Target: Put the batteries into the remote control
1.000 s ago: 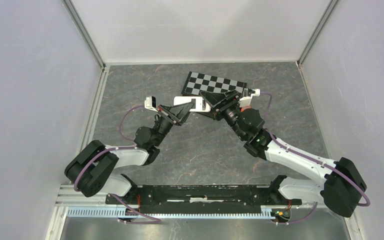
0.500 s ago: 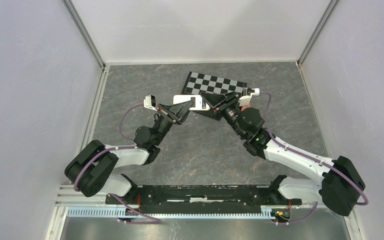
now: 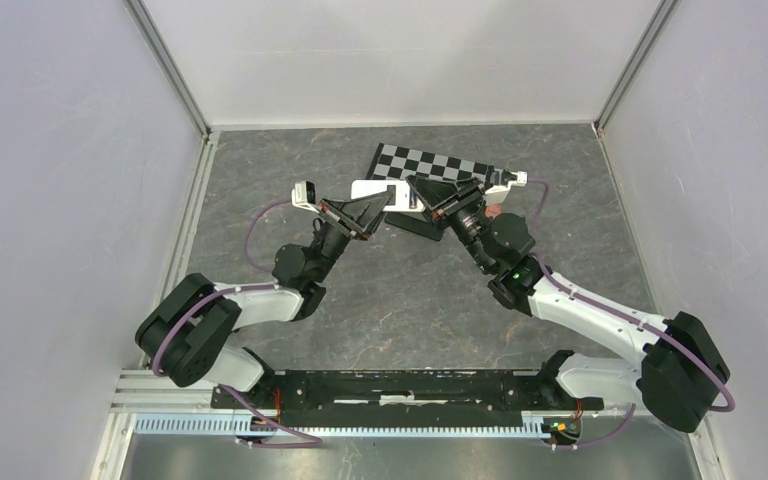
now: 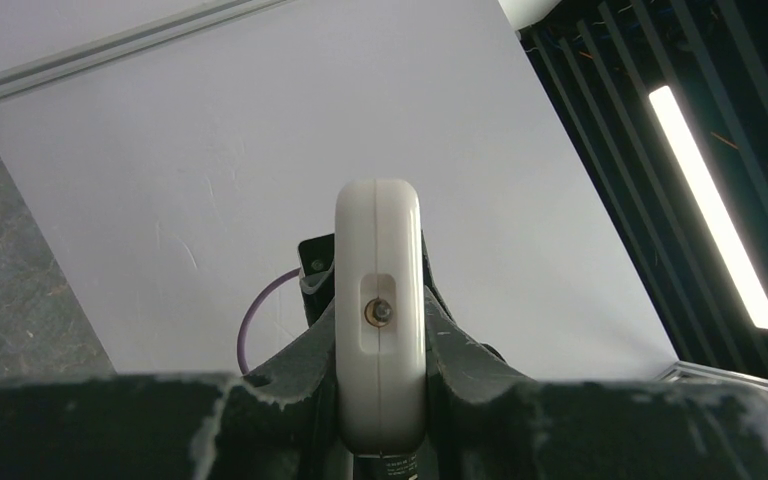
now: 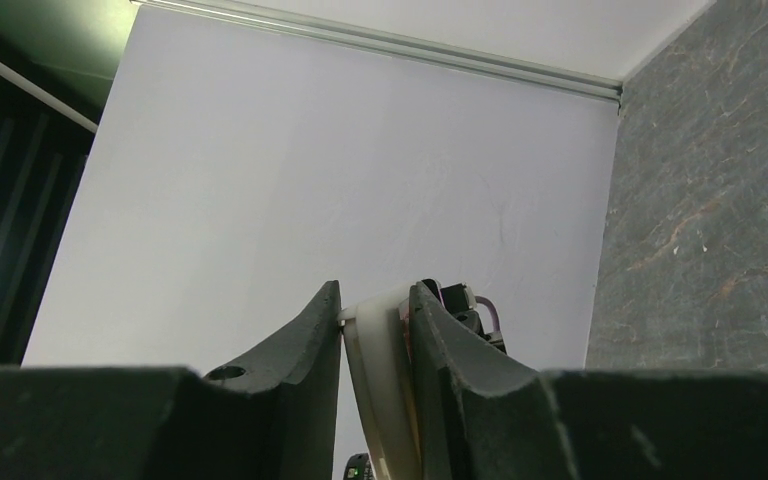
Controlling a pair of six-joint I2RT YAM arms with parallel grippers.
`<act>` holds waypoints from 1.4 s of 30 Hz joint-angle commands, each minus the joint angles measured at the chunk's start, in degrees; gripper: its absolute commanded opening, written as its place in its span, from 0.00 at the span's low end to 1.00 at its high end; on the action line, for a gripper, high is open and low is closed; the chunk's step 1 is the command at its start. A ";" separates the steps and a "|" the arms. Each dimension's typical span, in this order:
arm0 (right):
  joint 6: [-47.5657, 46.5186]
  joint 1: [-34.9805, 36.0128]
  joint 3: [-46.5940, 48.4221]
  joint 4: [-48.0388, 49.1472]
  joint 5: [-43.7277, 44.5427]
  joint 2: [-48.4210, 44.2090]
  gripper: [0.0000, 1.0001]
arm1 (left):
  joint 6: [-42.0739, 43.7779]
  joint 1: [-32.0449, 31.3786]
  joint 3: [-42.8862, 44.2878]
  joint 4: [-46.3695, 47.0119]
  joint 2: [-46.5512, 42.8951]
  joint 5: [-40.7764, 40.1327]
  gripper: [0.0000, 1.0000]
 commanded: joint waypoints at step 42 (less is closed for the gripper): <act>-13.80 -3.57 -5.17 -7.16 -9.95 -10.39 0.84 | -0.63 -0.29 0.62 2.45 1.73 -0.80 0.02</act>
